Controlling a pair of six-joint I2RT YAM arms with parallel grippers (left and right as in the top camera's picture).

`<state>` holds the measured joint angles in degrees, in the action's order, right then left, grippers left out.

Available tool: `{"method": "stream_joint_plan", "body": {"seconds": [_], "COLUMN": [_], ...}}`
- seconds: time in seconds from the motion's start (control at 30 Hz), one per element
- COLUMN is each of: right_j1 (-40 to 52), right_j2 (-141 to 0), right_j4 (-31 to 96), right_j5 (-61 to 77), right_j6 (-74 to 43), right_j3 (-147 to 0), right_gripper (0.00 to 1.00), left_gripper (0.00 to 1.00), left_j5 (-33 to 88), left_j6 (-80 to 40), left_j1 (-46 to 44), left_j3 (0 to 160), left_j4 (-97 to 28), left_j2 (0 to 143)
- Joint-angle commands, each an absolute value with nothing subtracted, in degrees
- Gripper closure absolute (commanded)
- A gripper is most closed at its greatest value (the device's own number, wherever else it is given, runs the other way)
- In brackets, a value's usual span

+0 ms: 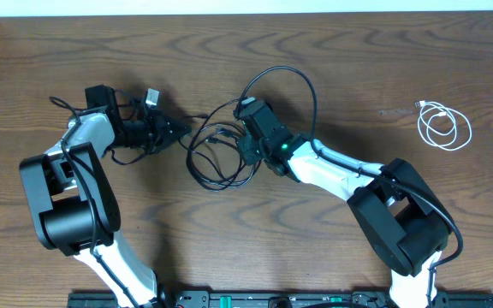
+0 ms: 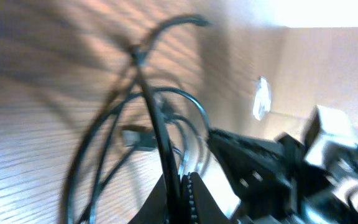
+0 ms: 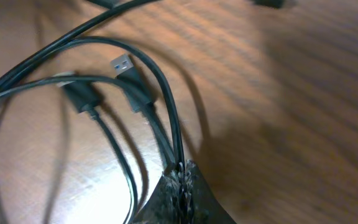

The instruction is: Untangle cables

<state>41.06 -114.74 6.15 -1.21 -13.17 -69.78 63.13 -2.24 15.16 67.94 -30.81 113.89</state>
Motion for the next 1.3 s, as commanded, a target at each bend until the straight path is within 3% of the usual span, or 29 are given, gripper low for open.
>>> {"method": "stream_joint_plan", "body": {"seconds": [0.0, 0.13, 0.3, 0.37, 0.63, 0.83, 1.27], "right_j1": [41.23, 41.23, 41.25, 41.28, 41.41, 41.43, 44.31], "right_j2": [-115.46, -115.46, -115.39, -114.59, -107.72, -107.53, -113.21], "right_j4": [6.00, 5.93, 4.51, 3.73, 2.79, 6.74, 7.01], "right_j5": [-9.89, -11.00, -11.03, -9.82, 6.70, 18.11, 20.05], "right_j6": [-12.82, -12.82, -11.84, -11.51, -6.52, -2.90, -2.48], "right_j3": [-69.52, -69.52, -69.54, -69.67, -69.71, -69.69, -69.63], "right_gripper": [0.99, 0.97, 0.73, 0.58, 0.34, 0.38, 0.34], "left_gripper": [0.93, 0.93, 0.92, 0.92, 0.92, 0.92, 0.92], "left_j5": [70.52, 69.73, 67.88, 67.88, 58.98, 51.35, 51.33], "left_j6": [3.31, 3.20, 2.94, 2.94, -3.20, -8.93, -8.93], "left_j1": [15.31, 15.31, 15.31, 15.31, 15.31, 15.03, 12.40], "left_j3": [67.75, 67.75, 67.75, 67.75, 67.75, 67.75, 67.75], "left_j4": [-30.83, -30.76, -30.72, -30.72, -30.09, -30.06, -29.26], "left_j2": [113.30, 113.30, 113.30, 113.30, 113.30, 113.30, 113.30]}}
